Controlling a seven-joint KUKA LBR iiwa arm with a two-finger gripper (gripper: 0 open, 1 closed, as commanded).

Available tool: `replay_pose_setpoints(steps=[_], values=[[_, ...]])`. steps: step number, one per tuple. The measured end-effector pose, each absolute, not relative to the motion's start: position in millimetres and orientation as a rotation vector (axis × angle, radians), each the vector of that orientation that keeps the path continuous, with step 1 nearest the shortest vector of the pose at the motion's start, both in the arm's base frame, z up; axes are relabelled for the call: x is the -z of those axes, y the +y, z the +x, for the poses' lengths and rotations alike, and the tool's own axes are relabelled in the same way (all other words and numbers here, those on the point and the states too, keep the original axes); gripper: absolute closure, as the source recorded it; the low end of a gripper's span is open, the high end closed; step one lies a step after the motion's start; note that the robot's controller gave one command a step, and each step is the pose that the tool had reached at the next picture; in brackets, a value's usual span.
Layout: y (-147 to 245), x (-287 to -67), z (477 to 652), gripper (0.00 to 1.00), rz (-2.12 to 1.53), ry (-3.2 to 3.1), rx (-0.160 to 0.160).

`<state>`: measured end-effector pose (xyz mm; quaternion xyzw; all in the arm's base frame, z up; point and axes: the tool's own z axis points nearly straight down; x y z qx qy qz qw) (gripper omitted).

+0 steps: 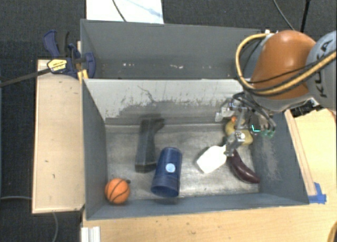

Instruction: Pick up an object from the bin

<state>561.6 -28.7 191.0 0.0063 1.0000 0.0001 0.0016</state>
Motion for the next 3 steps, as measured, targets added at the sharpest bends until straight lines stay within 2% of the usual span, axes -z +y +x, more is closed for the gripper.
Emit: replay_pose_setpoints(steps=[1, 2, 3], values=[[-34.0, -152.9, 547.0, 0.0, -0.089, 3.13, 0.001], [-29.1, -84.0, 533.8, 1.0, -0.396, 3.114, -0.001], [-29.2, -84.0, 533.9, 1.0, -0.397, 3.114, -0.001]])
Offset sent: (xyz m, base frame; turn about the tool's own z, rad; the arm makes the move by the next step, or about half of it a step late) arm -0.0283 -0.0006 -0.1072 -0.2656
